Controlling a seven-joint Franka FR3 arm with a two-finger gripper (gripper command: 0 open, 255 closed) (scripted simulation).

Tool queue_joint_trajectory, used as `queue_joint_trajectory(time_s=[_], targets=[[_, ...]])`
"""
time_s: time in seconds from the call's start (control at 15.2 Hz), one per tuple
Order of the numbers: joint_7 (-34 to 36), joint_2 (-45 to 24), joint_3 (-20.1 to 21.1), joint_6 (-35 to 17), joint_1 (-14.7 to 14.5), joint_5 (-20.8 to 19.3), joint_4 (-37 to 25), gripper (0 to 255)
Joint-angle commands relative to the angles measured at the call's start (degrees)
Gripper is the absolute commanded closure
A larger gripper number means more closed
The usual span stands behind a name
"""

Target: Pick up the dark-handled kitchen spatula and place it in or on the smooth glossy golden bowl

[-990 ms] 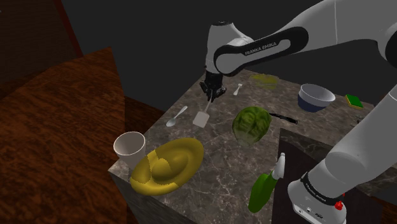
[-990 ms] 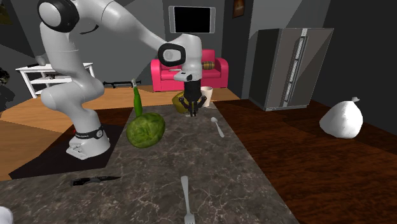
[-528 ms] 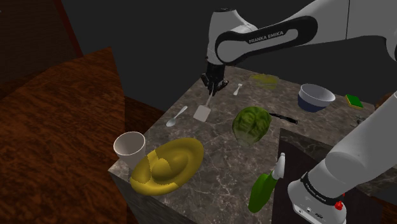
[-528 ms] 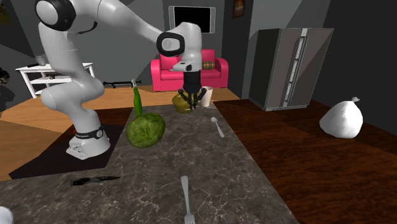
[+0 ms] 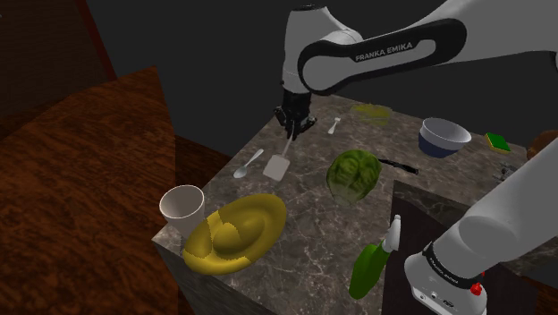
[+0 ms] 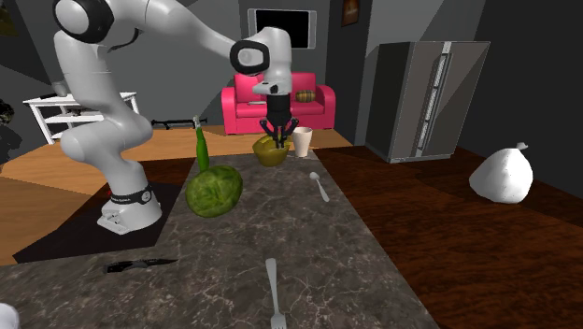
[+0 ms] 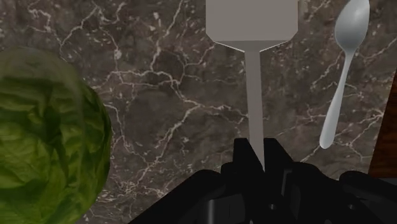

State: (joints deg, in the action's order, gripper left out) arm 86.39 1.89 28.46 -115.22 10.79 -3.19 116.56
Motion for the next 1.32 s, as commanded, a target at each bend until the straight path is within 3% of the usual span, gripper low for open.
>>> queue_joint_trajectory(time_s=[0.0,0.66,1.25], targets=[[3.03,-0.1,1.53,-0.09,-1.42,-0.03,0.2,255],[17.31,-1.76,8.83,2.11,-8.18,-0.78,-2.5,255],[32.44,-9.63,14.8,5.65,-15.86,-6.09,-10.75,255]])
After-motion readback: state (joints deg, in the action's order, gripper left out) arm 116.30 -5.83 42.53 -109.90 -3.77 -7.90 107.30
